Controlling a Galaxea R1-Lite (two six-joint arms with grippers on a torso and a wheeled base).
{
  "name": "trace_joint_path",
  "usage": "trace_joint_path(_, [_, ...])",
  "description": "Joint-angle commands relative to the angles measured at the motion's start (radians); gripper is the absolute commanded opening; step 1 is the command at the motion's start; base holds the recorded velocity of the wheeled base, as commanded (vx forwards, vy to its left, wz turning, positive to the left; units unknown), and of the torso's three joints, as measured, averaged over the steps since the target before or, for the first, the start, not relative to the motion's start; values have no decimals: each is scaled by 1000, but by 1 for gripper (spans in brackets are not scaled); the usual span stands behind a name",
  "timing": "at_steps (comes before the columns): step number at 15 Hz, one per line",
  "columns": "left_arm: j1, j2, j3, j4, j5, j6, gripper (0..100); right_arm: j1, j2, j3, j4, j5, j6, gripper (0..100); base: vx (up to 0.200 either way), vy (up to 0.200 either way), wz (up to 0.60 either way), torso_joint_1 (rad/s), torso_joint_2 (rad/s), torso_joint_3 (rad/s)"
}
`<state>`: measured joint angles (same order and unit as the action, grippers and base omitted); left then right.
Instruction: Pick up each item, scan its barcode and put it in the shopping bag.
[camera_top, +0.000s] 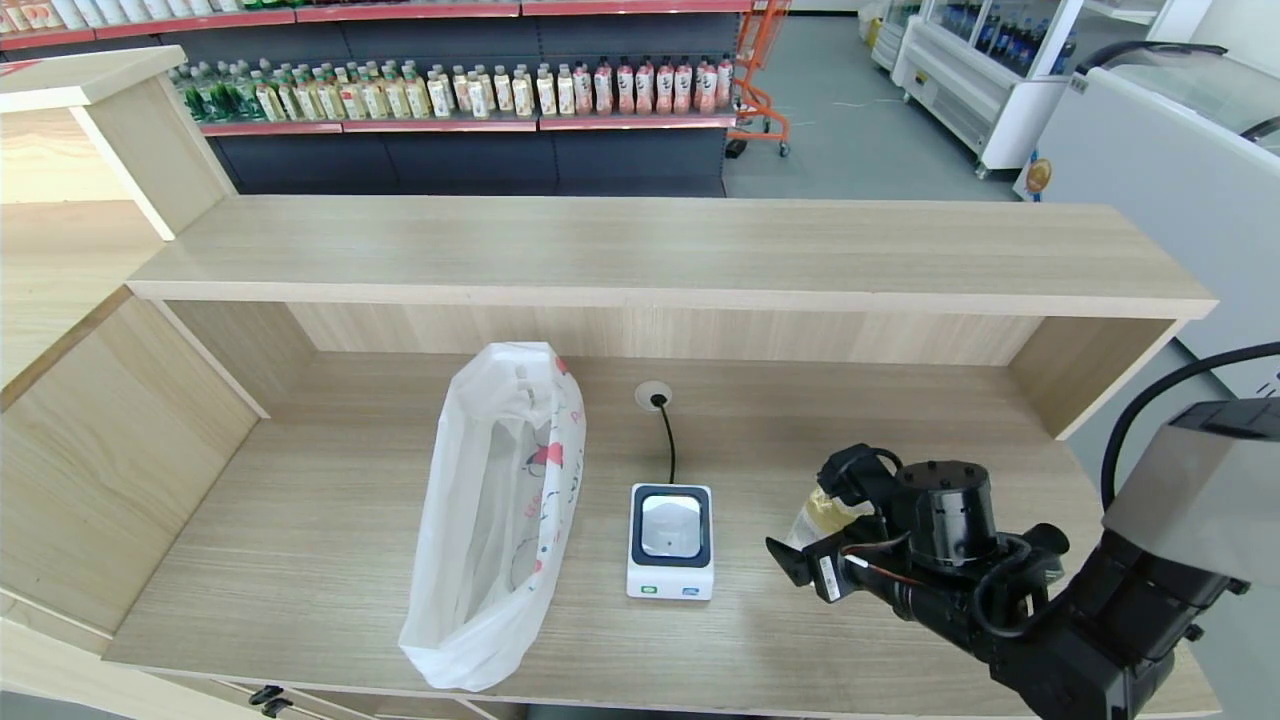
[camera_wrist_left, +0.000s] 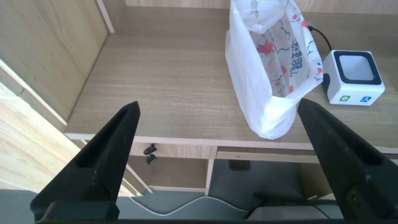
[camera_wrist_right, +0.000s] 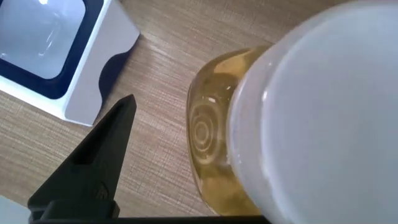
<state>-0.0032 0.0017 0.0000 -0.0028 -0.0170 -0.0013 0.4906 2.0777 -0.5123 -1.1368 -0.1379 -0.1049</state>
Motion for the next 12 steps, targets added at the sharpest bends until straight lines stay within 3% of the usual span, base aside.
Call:
trace_joint_path(1, [0, 0, 0, 0, 0, 0, 100, -4, 30, -2, -44, 1, -4, 100, 0, 0, 0, 0, 0, 0])
trace_joint_path(4, [0, 0, 0, 0, 0, 0, 100, -3, 88, 6, -127, 6, -25, 100, 0, 0, 0, 0, 0, 0])
trace_joint_path(11, [0, 0, 0, 0, 0, 0, 100, 5, 130, -37, -182, 38, -7, 100, 0, 0, 0, 0, 0, 0])
trace_joint_path(12, [0, 0, 0, 0, 0, 0, 100, 2, 130, -37, -182, 37, -7, 0, 0, 0, 0, 0, 0, 0])
